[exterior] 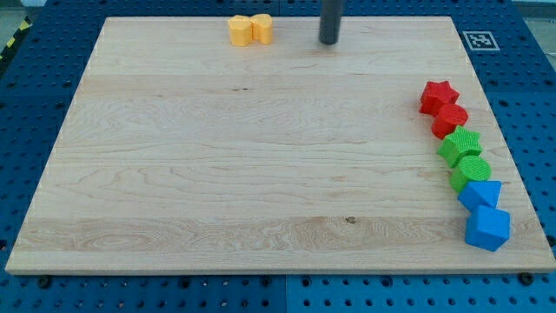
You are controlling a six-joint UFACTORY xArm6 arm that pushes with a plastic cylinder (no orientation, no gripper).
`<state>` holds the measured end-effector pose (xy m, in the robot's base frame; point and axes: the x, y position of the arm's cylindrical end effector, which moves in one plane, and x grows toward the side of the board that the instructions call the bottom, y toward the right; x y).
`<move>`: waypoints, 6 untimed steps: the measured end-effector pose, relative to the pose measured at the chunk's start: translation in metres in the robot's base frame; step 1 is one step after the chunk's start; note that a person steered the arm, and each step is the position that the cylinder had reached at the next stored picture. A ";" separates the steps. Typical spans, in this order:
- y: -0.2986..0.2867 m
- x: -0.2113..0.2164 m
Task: Move the arm to the top right of the red star
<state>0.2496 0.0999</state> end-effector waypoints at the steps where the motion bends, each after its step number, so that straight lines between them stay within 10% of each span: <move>1: 0.051 0.008; 6: 0.154 0.074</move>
